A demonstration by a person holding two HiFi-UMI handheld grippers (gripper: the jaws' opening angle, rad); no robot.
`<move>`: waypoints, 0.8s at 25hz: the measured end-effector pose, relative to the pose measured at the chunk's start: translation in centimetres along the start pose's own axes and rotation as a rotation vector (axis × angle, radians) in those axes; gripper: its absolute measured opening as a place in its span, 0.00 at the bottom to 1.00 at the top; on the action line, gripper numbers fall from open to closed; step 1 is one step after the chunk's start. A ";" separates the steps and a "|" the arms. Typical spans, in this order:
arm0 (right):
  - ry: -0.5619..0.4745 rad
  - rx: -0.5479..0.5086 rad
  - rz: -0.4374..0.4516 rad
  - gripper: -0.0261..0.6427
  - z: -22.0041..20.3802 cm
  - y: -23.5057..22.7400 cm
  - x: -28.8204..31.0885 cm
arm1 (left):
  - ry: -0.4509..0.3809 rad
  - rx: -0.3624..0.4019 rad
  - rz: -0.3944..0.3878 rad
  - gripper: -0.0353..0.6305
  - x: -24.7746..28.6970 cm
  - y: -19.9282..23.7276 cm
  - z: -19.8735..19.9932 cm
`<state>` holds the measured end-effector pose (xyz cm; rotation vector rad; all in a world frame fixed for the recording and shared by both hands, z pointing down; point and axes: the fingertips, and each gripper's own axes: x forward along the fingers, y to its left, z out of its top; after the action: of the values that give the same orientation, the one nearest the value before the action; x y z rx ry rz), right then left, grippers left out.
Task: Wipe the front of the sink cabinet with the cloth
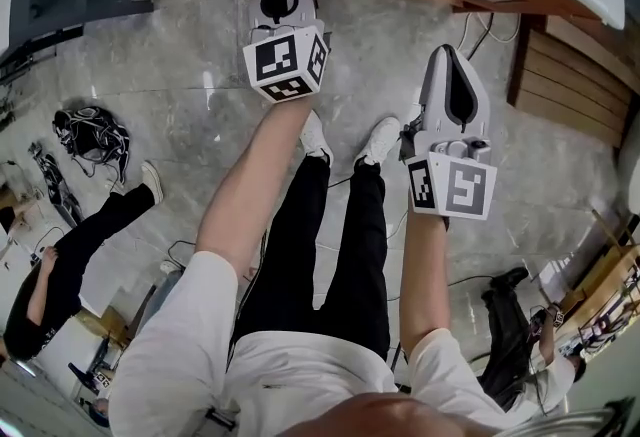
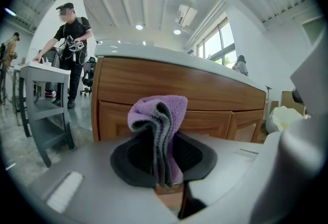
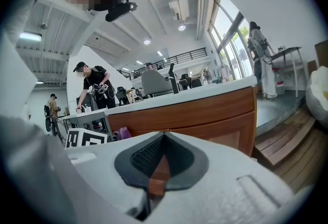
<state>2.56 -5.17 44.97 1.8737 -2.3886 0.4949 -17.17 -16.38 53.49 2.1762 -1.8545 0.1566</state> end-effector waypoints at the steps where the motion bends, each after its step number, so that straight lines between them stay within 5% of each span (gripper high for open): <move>1: 0.000 0.000 -0.004 0.04 -0.1 -0.2 -0.1 | 0.002 -0.002 -0.002 0.15 0.1 -0.5 -0.1; 20: 0.002 0.040 -0.086 0.03 -1.3 -5.2 -3.0 | 0.047 0.040 -0.112 0.15 1.0 -11.1 -1.0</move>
<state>8.13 -3.09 46.54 1.9816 -2.3014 0.5418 -5.98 -15.51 53.12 2.2767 -1.7131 0.2219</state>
